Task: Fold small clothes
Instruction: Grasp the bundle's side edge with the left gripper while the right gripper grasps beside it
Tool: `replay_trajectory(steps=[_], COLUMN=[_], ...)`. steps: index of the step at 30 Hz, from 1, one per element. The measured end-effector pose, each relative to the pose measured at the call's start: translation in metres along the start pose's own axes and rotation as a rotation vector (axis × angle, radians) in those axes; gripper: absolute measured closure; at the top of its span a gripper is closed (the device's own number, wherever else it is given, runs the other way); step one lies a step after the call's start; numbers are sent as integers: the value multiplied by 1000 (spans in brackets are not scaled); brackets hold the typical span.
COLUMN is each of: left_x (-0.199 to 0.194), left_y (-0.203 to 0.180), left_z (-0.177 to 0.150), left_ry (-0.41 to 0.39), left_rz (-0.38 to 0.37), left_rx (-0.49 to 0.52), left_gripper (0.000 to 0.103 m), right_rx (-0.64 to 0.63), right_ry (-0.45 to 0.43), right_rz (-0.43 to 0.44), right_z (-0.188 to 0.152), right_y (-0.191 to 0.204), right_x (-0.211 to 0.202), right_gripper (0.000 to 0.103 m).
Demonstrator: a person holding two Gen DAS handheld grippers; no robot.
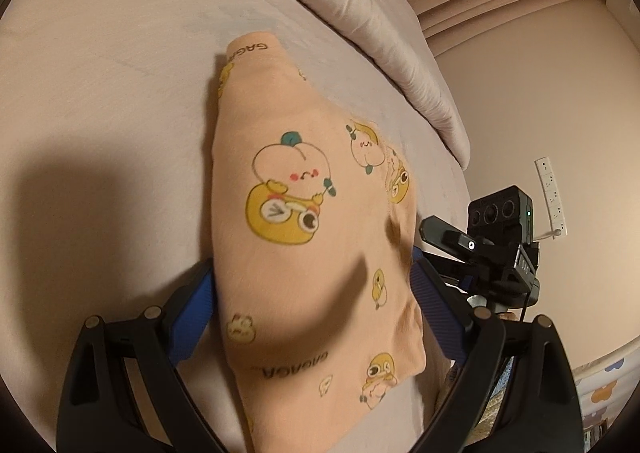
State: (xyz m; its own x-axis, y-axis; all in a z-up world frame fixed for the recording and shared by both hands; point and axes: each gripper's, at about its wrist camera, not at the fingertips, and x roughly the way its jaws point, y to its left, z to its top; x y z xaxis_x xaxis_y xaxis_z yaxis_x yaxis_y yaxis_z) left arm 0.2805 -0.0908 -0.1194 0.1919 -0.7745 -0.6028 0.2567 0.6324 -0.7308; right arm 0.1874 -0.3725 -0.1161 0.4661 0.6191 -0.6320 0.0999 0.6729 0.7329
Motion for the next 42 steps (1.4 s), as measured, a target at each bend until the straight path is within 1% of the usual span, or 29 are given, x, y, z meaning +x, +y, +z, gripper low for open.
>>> replay_trajectory(steps=[2,5,7,8,9,10,13,19,27,30,33,38,42], left_x=[-1,2,2,1,2,2,3,3,9,10,12,10,8], left_y=[1,-1,-1,-2,-3,-4,-6,-3,-7,-9,-11,-6,-3], left_z=[-1,1,1,0,-1,-1,-2,-1,2,2,3,4,5], left_ry=[0,-3,-5,-5,-5,-4,-2,-7,-7,-6,-3,-15,-16], left_rz=[7,15,24,33,41,50,69,67,85,97,121,158,165], left_rx=[9,18,24,33,40,49,70,68,72,77,88,71,57], left_gripper=[10,10,10,10,10,10,10,10,10,11,15,31,37], right_rx=[1,1,-1,-2,-4,-6,-11,-17,-17,-20,-26,-35,-39], right_ry=[-2,-3,-3,-3,-1,-1,-8,-7,-8,-8,-8,-9,-9], right_rz=[3,2,-2,-1,-4,-7,-2,-7,-9,-12,-23,-39,-54], right_z=[3,6,7,8,8,9,8,8,9,8,8,8,9], right_y=[0,0,-1,-1,-1,-2,-1,0,0,0,0,1,2], right_x=[3,7,9,10,12,13,14,15,15,15,16,16,16], right_gripper=[17,24,34,37,43,46,47,48,49,50,52,53,54])
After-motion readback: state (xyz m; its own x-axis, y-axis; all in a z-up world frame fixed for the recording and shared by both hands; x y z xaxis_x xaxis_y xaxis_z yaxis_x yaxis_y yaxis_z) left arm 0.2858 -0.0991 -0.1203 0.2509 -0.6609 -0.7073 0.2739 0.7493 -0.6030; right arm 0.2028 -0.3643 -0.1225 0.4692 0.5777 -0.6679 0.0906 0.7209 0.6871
